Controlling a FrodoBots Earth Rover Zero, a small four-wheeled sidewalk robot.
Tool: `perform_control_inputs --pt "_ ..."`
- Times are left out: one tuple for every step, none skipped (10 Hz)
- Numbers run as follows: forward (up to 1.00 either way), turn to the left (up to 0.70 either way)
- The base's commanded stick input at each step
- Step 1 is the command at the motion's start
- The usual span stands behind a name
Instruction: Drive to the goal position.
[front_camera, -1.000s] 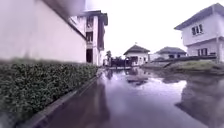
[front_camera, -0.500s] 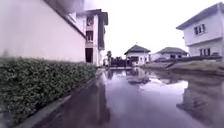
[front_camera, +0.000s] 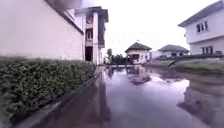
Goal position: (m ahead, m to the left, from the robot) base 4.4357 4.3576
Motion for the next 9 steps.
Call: perform_control_inputs --pt "0.7 0.0" --pt "0.7 0.0" --pt "0.7 0.0" --pt "0.7 0.0" --pt "0.7 0.0" --pt "0.7 0.0" --pt "0.7 0.0" --pt "0.7 0.0" --pt "0.7 0.0"
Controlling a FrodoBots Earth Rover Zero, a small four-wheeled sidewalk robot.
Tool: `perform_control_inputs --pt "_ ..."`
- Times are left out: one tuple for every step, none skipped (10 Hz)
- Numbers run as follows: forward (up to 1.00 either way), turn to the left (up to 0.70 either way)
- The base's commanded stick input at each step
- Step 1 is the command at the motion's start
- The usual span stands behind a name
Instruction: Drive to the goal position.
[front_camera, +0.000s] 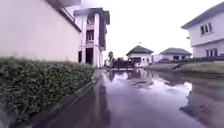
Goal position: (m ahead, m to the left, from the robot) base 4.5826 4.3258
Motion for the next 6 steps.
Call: perform_control_inputs --pt "0.7 0.0" --pt "0.7 0.0" --pt "0.7 0.0" --pt "0.7 0.0" --pt "0.7 0.0" --pt "0.7 0.0"
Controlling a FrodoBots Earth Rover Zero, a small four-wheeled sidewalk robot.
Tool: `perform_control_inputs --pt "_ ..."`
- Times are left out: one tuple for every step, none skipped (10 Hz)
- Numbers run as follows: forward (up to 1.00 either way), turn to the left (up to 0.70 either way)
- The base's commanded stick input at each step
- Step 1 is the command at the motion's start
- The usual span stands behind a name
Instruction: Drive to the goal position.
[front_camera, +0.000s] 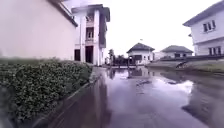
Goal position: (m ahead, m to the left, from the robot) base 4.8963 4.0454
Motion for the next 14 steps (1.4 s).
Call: perform_control_inputs --pt "0.7 0.0" --pt "0.7 0.0" --pt "0.7 0.0" --pt "0.7 0.0" --pt "0.7 0.0" --pt "0.7 0.0" --pt "0.7 0.0" --pt "0.7 0.0" --pt "0.7 0.0" --pt "0.7 0.0" --pt "0.7 0.0" --pt "0.7 0.0" --pt "0.7 0.0" --pt "0.7 0.0"
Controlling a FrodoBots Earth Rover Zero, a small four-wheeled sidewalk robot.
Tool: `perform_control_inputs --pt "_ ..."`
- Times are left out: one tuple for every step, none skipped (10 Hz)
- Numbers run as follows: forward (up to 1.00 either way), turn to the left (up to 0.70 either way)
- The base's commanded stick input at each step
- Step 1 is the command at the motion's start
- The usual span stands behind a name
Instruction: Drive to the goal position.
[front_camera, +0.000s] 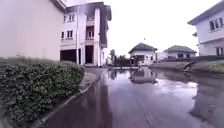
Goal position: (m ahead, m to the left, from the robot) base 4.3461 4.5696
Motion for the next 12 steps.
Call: perform_control_inputs --pt "0.7 0.0" --pt "0.7 0.0" --pt "0.7 0.0" --pt "0.7 0.0" --pt "0.7 0.0" --pt "0.7 0.0" --pt "0.7 0.0" --pt "0.7 0.0" --pt "0.7 0.0" --pt "0.7 -0.15" --pt "0.7 -0.35" --pt "0.7 -0.35"
